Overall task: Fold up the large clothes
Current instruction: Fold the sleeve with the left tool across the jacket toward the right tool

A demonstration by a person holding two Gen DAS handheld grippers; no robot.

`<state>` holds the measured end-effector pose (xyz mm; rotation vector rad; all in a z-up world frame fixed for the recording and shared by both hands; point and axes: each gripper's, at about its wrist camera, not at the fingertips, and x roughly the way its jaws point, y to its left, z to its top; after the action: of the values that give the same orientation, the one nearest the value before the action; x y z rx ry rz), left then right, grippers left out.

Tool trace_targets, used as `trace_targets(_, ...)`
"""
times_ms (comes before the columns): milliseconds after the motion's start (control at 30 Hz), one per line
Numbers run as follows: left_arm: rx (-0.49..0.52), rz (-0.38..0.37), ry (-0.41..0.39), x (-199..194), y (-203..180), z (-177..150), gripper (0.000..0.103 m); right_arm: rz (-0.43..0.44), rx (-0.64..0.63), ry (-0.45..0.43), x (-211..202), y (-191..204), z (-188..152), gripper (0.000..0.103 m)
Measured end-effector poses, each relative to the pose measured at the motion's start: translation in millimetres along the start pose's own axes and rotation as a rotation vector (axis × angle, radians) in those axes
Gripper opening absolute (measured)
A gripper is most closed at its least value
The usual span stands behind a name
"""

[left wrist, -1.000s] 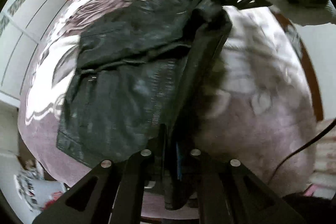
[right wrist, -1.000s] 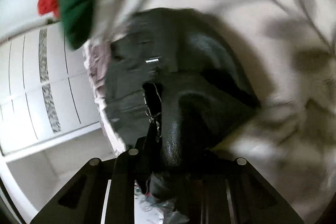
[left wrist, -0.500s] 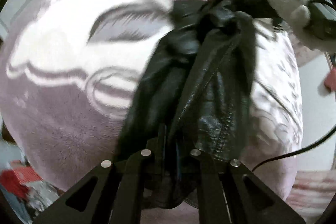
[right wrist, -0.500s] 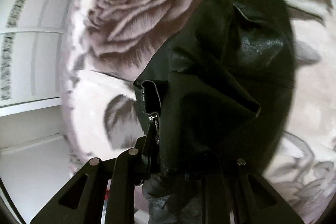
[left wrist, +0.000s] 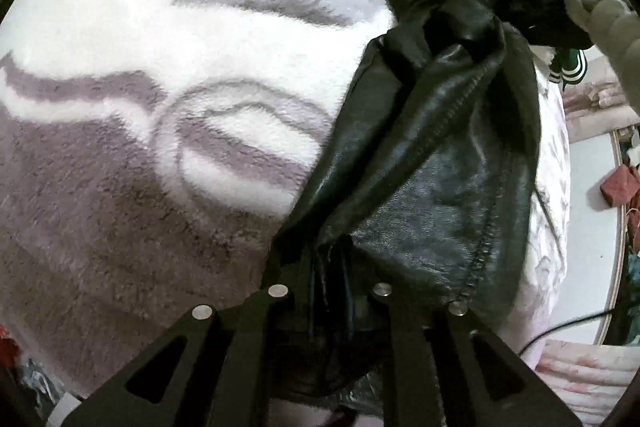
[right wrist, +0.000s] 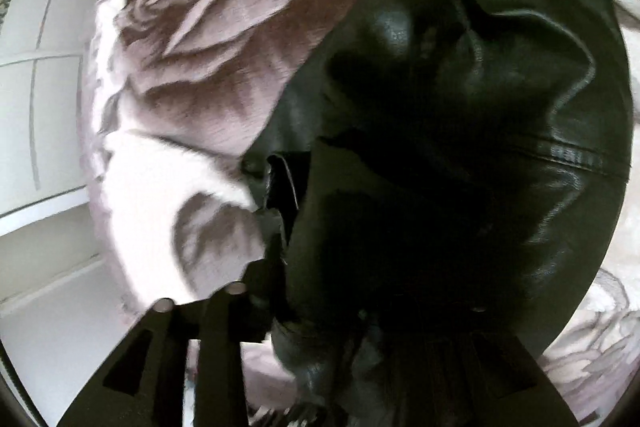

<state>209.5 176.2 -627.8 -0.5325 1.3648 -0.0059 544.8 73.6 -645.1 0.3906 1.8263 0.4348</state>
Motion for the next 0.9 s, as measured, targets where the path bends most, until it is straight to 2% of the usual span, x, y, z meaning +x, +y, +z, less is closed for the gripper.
trace_targets(67,-0.007,0.013,-0.015,-15.0,0.1,-1.7,0.018,0.150,-0.055,0.016,-24.3,5.6,-6.1,0.047)
trace_targets(100,-0.012,0.016,-0.029,-23.0,0.5,-3.6,0.023,0.291,-0.104,0.013,-43.3,8.3,-8.9,0.049)
trace_targets(167,-0.033,0.036,-0.034,-38.8,1.1,-7.6,0.030,0.411,-0.116,-0.014,-67.9,-0.4,-9.0,0.051)
trace_targets(200,-0.039,0.050,-0.033,-42.5,1.5,-9.1,0.042,0.392,-0.090,-0.048,-80.6,-12.3,-6.4,0.053)
trace_targets(233,-0.047,0.062,-0.039,-48.9,1.1,-10.5,0.058,0.349,-0.080,-0.073,-86.3,-21.0,-3.4,0.053)
trace_targets(267,-0.053,0.068,-0.047,-53.9,-0.2,-10.8,0.068,0.315,-0.083,-0.081,-87.4,-26.5,-1.4,0.053)
trace_targets(300,-0.056,0.074,-0.052,-57.9,-1.7,-9.3,0.079,0.240,-0.094,-0.069,-81.8,-32.6,3.9,0.053)
trace_targets(367,-0.058,0.084,-0.065,-61.9,-9.1,-3.2,0.081,0.168,-0.113,-0.040,-61.9,-34.4,12.6,0.053)
trace_targets(400,-0.053,0.085,-0.063,-60.0,-13.8,2.6,0.081,0.139,-0.133,-0.031,-51.4,-32.6,17.1,0.049)
trace_targets(433,-0.043,0.091,-0.062,-56.5,-18.5,8.5,0.081,0.097,-0.154,-0.030,-35.3,-27.5,23.7,0.039)
trace_targets(500,-0.027,0.101,-0.064,-46.5,-29.9,23.6,0.081,-0.007,-0.202,-0.036,-1.8,-12.2,35.6,0.038)
trace_targets(567,-0.022,0.101,-0.067,-36.7,-39.6,36.6,0.081,-0.057,-0.225,-0.030,23.6,-7.0,44.3,0.038)
trace_targets(633,-0.024,0.110,-0.061,-25.5,-47.0,52.6,0.081,-0.081,-0.253,-0.014,30.6,-3.2,50.8,0.038)
trace_targets(733,-0.039,0.106,-0.058,-20.9,-54.7,71.7,0.081,-0.009,-0.234,0.024,2.3,-8.7,52.5,0.038)
trace_targets(800,-0.042,0.101,-0.073,-22.1,-61.8,86.8,0.081,0.054,-0.239,-0.017,-34.2,-21.4,42.5,0.038)
trace_targets(900,-0.057,0.116,-0.091,-18.8,-67.3,111.0,0.081,0.055,-0.259,-0.060,-70.9,-42.0,22.7,0.038)
